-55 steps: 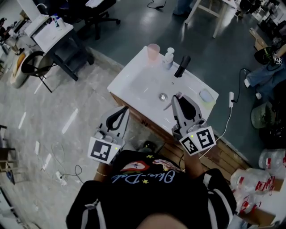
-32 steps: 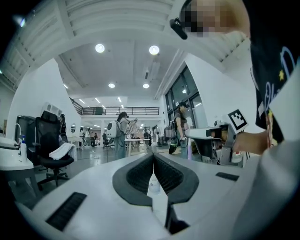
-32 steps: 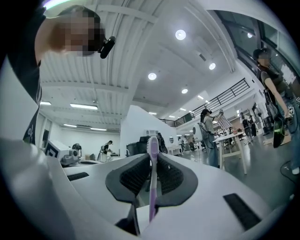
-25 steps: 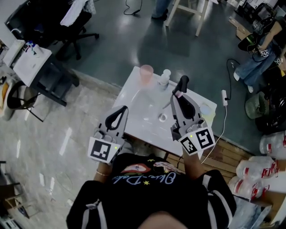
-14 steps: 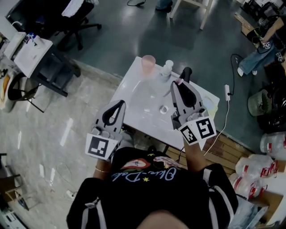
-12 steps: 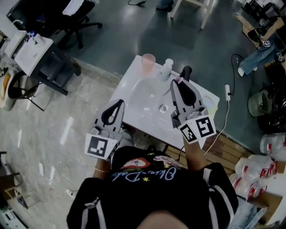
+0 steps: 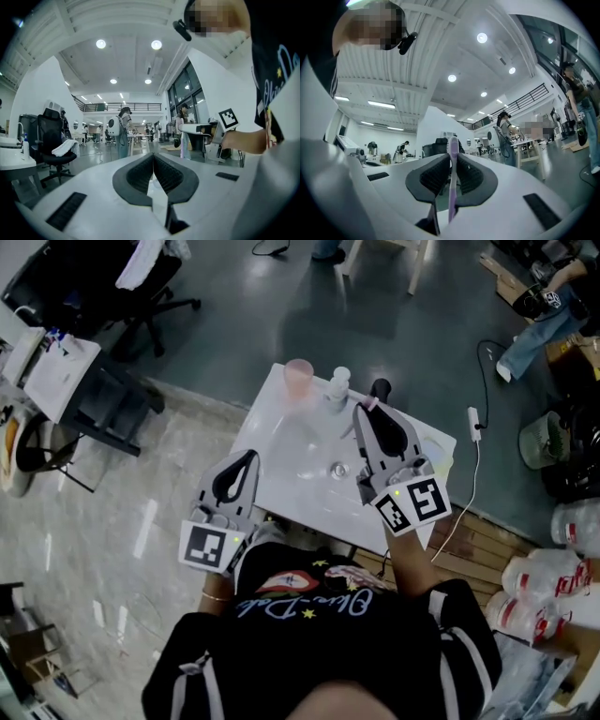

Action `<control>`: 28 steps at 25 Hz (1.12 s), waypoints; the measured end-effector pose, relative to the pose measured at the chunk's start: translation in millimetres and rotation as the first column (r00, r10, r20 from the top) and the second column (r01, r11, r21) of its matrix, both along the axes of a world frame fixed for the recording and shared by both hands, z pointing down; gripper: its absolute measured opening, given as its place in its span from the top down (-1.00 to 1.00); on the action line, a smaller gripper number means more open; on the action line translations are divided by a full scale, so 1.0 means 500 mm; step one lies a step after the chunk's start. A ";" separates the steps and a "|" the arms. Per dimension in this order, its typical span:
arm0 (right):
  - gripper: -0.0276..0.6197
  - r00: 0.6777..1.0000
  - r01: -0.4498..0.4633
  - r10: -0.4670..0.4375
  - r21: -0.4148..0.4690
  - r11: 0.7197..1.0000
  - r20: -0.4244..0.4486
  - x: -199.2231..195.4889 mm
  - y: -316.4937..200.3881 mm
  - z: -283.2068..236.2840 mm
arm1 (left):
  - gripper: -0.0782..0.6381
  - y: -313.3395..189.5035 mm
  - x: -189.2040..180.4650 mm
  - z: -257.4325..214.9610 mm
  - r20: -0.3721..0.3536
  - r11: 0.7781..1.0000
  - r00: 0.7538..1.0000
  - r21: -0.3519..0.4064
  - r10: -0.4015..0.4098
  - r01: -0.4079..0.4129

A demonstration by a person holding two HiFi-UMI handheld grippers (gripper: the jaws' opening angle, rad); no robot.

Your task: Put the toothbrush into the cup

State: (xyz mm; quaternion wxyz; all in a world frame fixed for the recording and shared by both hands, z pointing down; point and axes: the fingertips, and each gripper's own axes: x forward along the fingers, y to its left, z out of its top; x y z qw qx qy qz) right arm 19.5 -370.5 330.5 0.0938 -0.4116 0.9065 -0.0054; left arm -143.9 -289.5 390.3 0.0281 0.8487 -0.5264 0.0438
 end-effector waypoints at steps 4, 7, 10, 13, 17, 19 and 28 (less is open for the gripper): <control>0.80 0.998 -0.057 0.057 0.016 0.998 0.006 -0.012 -0.045 -0.011 | 0.77 -0.059 -0.011 -0.013 0.000 0.998 0.998 0.027 0.060 -0.060; 0.80 0.997 -0.082 0.082 0.025 0.996 0.006 -0.034 -0.075 -0.018 | 0.77 -0.091 -0.026 -0.012 -0.005 0.995 0.995 0.032 0.097 -0.097; 0.80 0.995 -0.095 0.096 0.036 0.995 -0.002 -0.058 -0.100 -0.024 | 0.77 -0.117 -0.042 -0.014 -0.013 0.993 0.993 0.031 0.116 -0.115; 0.80 0.994 -0.103 0.104 0.037 0.994 -0.019 -0.085 -0.126 -0.019 | 0.77 -0.140 -0.063 -0.013 -0.021 0.991 0.991 0.033 0.130 -0.130; 0.80 0.992 -0.114 0.116 0.032 0.993 -0.053 -0.121 -0.166 0.000 | 0.77 -0.167 -0.094 -0.005 -0.030 0.989 0.989 0.029 0.144 -0.143; 0.80 0.989 -0.126 0.128 0.026 0.992 -0.069 -0.133 -0.190 0.014 | 0.77 -0.180 -0.109 0.000 -0.032 0.989 0.988 0.023 0.150 -0.149; 0.80 0.975 -0.174 0.172 -0.004 0.985 -0.140 -0.171 -0.288 0.092 | 0.77 -0.225 -0.176 0.019 -0.041 0.989 0.989 0.011 0.145 -0.144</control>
